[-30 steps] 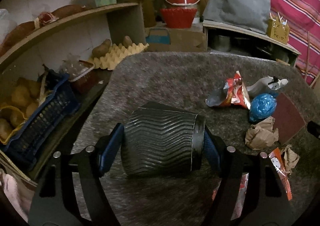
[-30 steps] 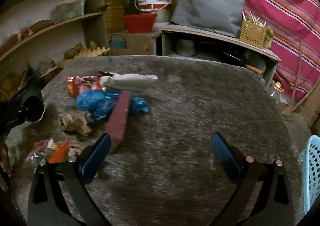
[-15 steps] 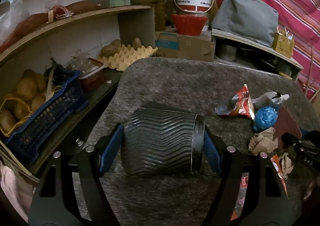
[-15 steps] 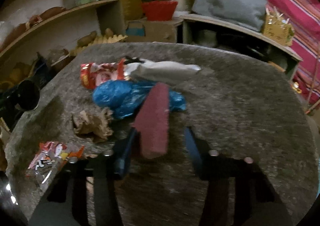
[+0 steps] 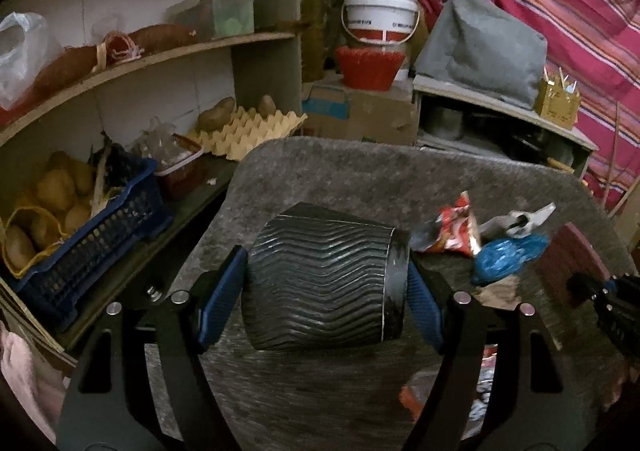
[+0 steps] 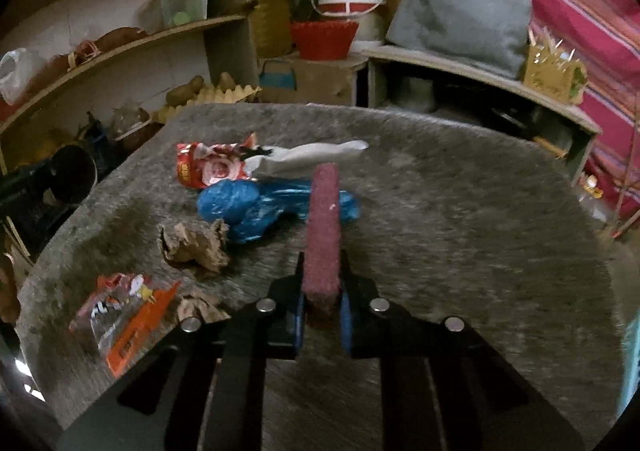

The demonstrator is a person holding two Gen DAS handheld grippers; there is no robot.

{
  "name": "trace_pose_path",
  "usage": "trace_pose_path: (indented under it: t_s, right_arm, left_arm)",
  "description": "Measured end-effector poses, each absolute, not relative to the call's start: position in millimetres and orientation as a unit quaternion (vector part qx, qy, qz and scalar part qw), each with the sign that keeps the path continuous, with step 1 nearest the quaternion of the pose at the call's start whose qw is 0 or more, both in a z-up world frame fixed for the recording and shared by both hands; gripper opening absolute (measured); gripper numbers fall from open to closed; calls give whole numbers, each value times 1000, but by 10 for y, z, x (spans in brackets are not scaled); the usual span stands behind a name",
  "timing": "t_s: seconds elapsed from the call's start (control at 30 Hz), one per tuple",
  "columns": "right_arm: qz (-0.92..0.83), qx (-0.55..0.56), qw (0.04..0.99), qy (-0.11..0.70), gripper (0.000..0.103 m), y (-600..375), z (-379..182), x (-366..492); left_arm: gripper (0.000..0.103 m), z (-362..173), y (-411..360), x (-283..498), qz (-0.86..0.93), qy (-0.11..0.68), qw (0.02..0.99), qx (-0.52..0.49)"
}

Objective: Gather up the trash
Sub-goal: 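Grasp the maroon scouring pad with the right tool, then carry the black cup and maroon pad over the blue basket and open both tools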

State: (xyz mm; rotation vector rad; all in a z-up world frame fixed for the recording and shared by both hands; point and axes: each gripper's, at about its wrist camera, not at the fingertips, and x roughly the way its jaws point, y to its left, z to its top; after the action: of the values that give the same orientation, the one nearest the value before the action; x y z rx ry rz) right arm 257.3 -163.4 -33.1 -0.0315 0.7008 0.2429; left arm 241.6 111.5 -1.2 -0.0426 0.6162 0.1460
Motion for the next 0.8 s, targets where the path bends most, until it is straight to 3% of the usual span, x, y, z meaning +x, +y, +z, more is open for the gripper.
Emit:
trace_pose_path:
  t_s: [0.8]
  right_arm:
    - [11,34,947,320,14,-3375,-57,1878]
  left_arm:
    - [74,168,-411,2267,-11,270,962,33]
